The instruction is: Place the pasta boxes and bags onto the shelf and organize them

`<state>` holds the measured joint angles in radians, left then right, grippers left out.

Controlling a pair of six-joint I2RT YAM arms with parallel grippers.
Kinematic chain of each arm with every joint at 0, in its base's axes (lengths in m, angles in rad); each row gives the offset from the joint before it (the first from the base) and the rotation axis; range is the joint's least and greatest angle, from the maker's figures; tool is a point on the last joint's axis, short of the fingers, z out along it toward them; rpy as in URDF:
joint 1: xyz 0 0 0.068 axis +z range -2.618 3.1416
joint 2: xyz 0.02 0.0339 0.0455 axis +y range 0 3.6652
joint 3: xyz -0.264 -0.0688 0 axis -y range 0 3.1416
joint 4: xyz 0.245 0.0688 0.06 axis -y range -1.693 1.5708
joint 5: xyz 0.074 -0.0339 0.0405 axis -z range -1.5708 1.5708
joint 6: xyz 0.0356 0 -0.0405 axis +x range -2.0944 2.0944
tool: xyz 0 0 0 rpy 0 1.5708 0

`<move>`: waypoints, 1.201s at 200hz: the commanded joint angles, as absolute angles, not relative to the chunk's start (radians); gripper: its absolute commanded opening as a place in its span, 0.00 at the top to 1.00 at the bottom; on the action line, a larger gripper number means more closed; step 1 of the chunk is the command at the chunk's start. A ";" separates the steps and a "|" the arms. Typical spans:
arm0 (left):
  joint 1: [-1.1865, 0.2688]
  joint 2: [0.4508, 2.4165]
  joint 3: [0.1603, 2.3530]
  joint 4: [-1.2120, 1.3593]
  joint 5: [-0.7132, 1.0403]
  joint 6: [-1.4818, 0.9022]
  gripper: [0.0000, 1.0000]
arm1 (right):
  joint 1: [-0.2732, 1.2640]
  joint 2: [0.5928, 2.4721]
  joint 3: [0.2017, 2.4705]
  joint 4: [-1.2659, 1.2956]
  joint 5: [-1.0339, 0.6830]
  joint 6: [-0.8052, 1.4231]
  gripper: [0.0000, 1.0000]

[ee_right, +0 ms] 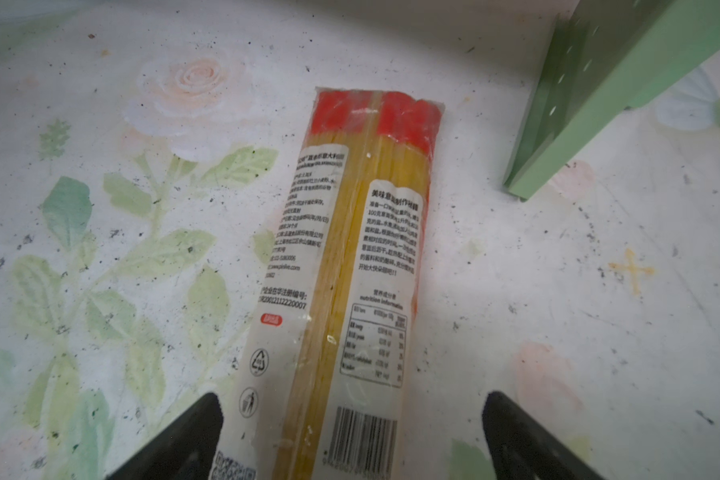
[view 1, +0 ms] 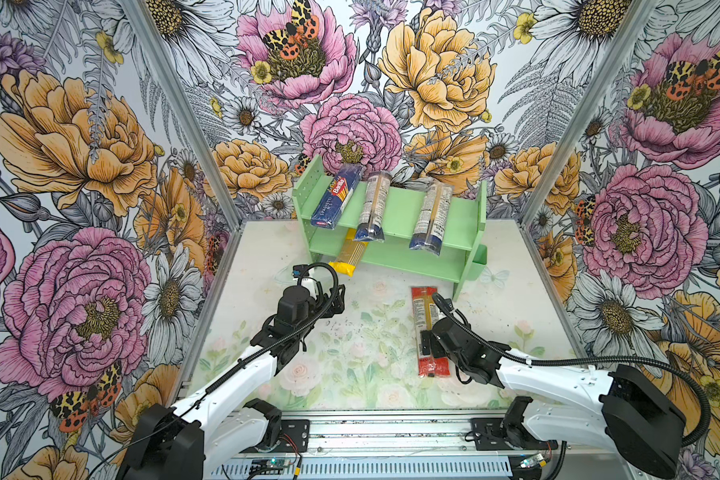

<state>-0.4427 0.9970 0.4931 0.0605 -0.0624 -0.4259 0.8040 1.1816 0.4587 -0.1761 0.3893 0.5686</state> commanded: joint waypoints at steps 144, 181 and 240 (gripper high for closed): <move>-0.564 0.972 0.325 0.175 0.070 -0.455 0.01 | 0.767 1.333 0.529 -0.137 0.189 0.620 0.00; -0.582 0.998 0.332 0.198 0.084 -0.457 0.01 | 0.766 1.372 0.531 -0.026 0.081 0.628 0.00; -0.685 1.020 0.295 0.237 0.006 -0.488 0.01 | 0.769 1.463 0.514 0.293 -0.012 0.757 0.01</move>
